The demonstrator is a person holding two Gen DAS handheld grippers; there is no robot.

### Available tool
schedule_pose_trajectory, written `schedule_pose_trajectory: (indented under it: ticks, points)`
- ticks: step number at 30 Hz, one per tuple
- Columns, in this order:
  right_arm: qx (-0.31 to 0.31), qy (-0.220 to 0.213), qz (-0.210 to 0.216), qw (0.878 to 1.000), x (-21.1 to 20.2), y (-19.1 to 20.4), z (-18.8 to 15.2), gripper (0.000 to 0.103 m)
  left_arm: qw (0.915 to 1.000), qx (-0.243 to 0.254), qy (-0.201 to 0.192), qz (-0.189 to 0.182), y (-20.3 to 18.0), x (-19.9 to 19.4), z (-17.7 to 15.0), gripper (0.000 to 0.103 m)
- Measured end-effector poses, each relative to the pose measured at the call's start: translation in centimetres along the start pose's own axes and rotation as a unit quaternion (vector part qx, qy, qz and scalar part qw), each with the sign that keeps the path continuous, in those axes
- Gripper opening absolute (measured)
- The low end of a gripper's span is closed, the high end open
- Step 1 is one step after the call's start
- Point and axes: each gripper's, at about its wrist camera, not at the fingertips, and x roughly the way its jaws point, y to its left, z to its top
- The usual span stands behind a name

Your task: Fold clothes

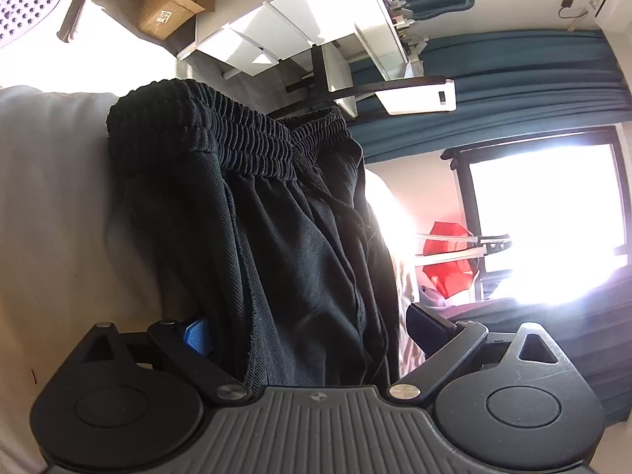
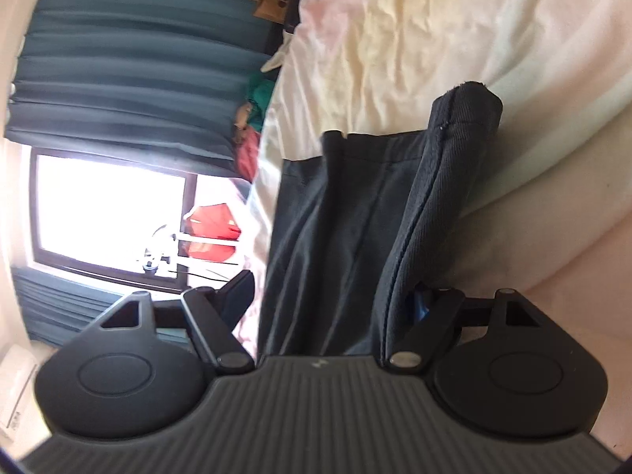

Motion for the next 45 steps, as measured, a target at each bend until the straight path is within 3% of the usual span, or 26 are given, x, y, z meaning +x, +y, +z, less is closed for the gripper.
schedule_pose_trajectory:
  ticks: [1,3,8,12,16,19,23,25,27,28,31,34,40,45]
  points:
    - [0.0,0.0,0.009,1.0,-0.1,0.1,0.0,0.078,0.9998,-0.018,-0.004,-0.013,0.5,-0.2,0.2,0.097]
    - [-0.001,0.007,-0.016,1.0,0.3,-0.1,0.0,0.078,0.9986,-0.042,-0.008,-0.031,1.2,-0.4,0.5,0.097]
    - [-0.006,0.015,-0.096,0.995,1.1,-0.9,-0.2,0.076,0.9981,-0.032,-0.013,-0.051,0.9,0.0,0.9,0.097]
    - [-0.013,0.018,-0.067,0.997,1.1,-0.9,-0.5,0.077,0.9968,-0.002,-0.016,-0.079,-0.1,0.2,0.5,0.097]
    - [-0.014,0.022,-0.003,1.0,1.2,-0.5,-0.5,0.078,1.0,-0.008,-0.003,-0.001,0.2,1.8,0.5,0.096]
    - [-0.023,0.025,-0.018,0.999,1.4,-0.3,-0.7,0.077,0.9979,-0.043,0.01,0.049,1.8,2.5,0.8,0.092]
    - [-0.005,0.027,-0.052,0.998,1.9,-1.3,-0.8,0.067,0.9964,-0.058,-0.001,0.061,2.5,2.6,1.2,0.091]
    - [0.002,0.024,-0.07,0.997,2.2,-1.8,-0.9,0.049,0.9972,-0.038,0.0,0.065,2.2,3.0,1.4,0.091]
    - [-0.003,0.025,-0.082,0.996,2.6,-1.9,-1.0,0.036,0.9989,-0.016,-0.002,0.045,1.6,3.1,1.3,0.085]
    - [-0.006,0.025,-0.085,0.996,2.8,-1.9,-1.1,0.026,0.9995,-0.01,-0.003,0.029,1.4,3.1,1.3,0.085]
    - [-0.011,0.014,-0.092,0.996,2.7,-1.5,-1.4,0.01,0.9997,-0.015,-0.004,-0.018,1.4,2.8,1.3,0.085]
    - [-0.025,-0.003,-0.073,0.997,2.2,-0.5,-1.5,0.007,0.9981,-0.044,-0.002,-0.044,2.3,2.7,1.3,0.085]
    - [-0.033,-0.01,-0.072,0.997,2.1,0.0,-1.6,0.007,0.9983,-0.041,0.018,0.036,3.2,3.8,1.5,0.068]
    - [-0.009,-0.004,-0.082,0.997,2.7,-0.8,-1.3,0.009,0.9979,-0.025,0.028,0.052,3.1,4.8,1.6,0.06]
